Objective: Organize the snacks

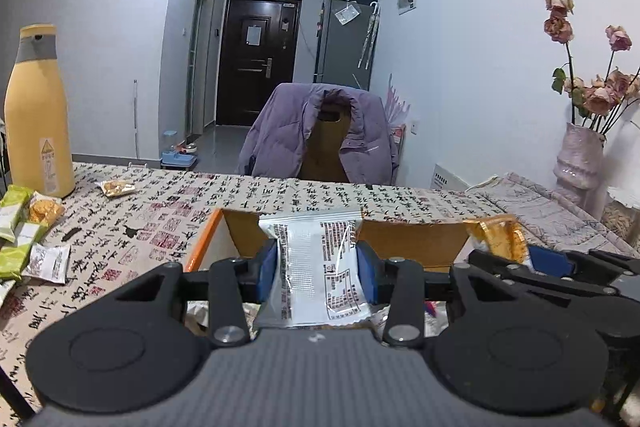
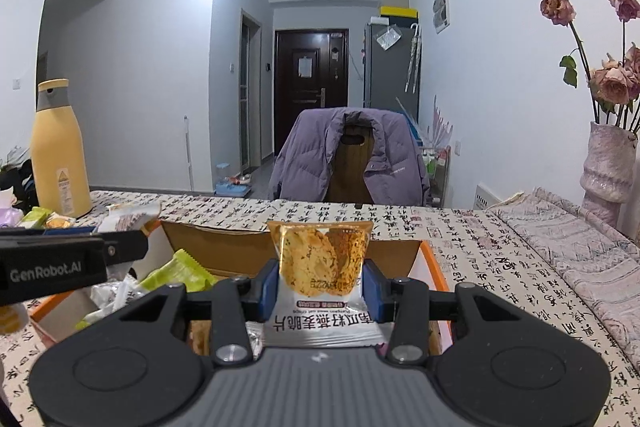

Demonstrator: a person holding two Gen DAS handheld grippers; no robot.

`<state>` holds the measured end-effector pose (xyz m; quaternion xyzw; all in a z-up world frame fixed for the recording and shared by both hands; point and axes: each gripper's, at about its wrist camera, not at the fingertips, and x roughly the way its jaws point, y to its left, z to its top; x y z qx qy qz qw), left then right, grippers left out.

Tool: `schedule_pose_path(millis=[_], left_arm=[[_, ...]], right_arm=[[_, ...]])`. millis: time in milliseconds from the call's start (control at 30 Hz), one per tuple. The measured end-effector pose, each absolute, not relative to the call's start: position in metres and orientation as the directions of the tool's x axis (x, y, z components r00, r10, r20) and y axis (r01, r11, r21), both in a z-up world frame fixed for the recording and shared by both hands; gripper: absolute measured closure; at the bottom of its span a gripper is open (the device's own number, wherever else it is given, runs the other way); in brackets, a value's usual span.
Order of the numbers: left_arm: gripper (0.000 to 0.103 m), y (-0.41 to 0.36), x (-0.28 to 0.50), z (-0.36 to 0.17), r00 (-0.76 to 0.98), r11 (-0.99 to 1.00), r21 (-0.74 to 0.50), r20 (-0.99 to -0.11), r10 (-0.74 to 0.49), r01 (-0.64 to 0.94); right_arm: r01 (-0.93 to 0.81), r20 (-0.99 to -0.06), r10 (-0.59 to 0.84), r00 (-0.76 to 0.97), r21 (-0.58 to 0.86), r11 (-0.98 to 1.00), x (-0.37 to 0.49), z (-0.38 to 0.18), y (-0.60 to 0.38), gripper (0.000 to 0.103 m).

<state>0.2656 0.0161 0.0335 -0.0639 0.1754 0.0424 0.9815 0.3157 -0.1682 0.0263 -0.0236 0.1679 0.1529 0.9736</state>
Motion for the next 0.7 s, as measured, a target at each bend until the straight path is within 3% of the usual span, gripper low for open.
schedule_pose_path(millis=[267, 333, 367, 433, 500, 533, 700], left_arm=[[0.059, 0.023, 0.275, 0.017, 0.926, 0.989, -0.124, -0.375, 0.033, -0.085], [0.05, 0.023, 0.272, 0.017, 0.931, 0.989, -0.122, -0.364, 0.035, -0.084], [0.043, 0.023, 0.27, 0.017, 0.933, 0.989, -0.122, -0.357, 0.036, -0.085], [0.004, 0.026, 0.266, 0.018, 0.941, 0.986, -0.135, -0.334, 0.051, -0.101], [0.0, 0.029, 0.265, 0.019, 0.946, 0.982, -0.145, -0.317, 0.068, -0.119], [0.0, 0.03, 0.265, 0.02, 0.946, 0.982, -0.148, -0.317, 0.067, -0.119], [0.0, 0.032, 0.267, 0.021, 0.948, 0.98, -0.162, -0.314, 0.058, -0.113]], right_arm=[[-0.311, -0.359, 0.299, 0.884, 0.026, 0.95, 0.32, 0.011, -0.17, 0.057], [-0.304, -0.367, 0.292, 0.883, 0.027, 0.952, 0.321, 0.01, -0.172, 0.054], [-0.301, -0.37, 0.291, 0.882, 0.031, 0.953, 0.322, 0.01, -0.173, 0.046], [-0.289, -0.364, 0.283, 0.887, 0.04, 0.957, 0.321, 0.01, -0.176, 0.026], [-0.276, -0.353, 0.274, 0.895, 0.046, 0.96, 0.32, 0.01, -0.178, 0.003], [-0.268, -0.349, 0.27, 0.898, 0.053, 0.962, 0.32, 0.009, -0.18, 0.0], [-0.251, -0.348, 0.259, 0.901, 0.071, 0.965, 0.326, 0.006, -0.186, 0.0]])
